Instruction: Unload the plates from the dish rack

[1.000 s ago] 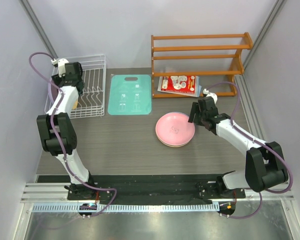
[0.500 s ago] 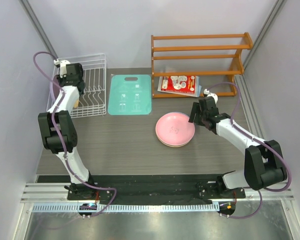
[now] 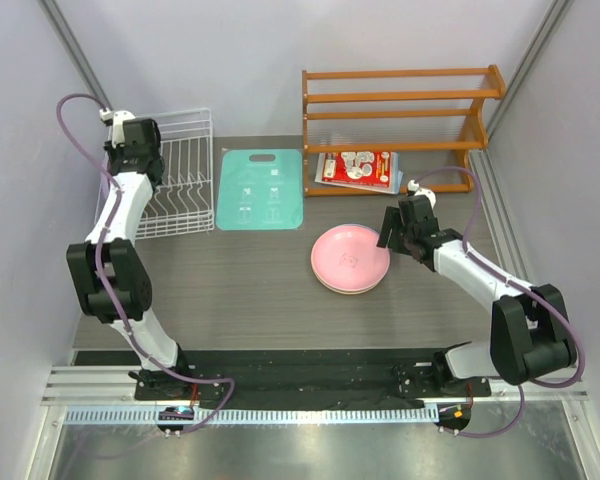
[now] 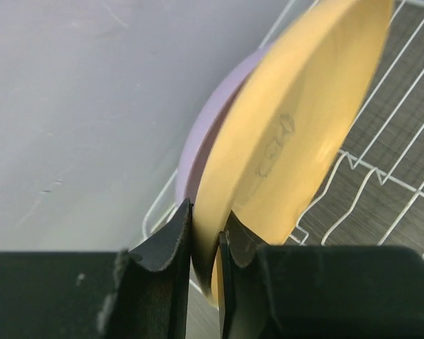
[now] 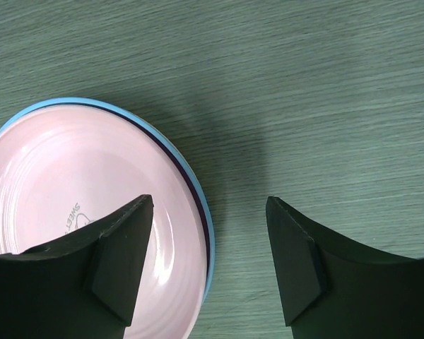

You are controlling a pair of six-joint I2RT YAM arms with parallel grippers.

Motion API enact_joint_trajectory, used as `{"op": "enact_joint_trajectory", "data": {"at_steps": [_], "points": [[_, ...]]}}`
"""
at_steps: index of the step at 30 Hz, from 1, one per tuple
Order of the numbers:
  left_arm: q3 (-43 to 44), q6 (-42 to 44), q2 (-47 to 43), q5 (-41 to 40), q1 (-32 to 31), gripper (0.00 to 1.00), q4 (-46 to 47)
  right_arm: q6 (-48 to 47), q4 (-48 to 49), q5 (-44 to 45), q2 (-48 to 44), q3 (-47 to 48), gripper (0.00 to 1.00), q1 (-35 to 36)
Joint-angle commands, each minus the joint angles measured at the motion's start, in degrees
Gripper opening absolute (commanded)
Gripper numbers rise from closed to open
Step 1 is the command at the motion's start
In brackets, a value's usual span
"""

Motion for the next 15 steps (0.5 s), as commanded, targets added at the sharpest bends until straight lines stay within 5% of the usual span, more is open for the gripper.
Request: {"op": "enact_joint_trajectory", "data": {"at_steps": [1,9,13,15], "points": [[4.6,1.2,-6.9,-4.2,-2.1,0.00,0.7,0.5,0.6,-0.4,-3.5,-0.3,0.71,-0.2],[4.2,-1.9,-11.9,-3.1,-6.7,0.00,-5.7,0.3,-2.6,-0.6,-10.6,-1.1,0.71,-0.2],[-0.1,-14.9,-19.3,17.2,-7.3,0.00,-10.5,-0.2,-3.8,-3.9,-14.7,0.1,0.71,-0.3],[-4.3,-21.5,-22.4,33.5,-7.5,0.00,-7.3,0.1,-3.8,-8.5,-15.9,1.0,0.71,-0.1]]}}
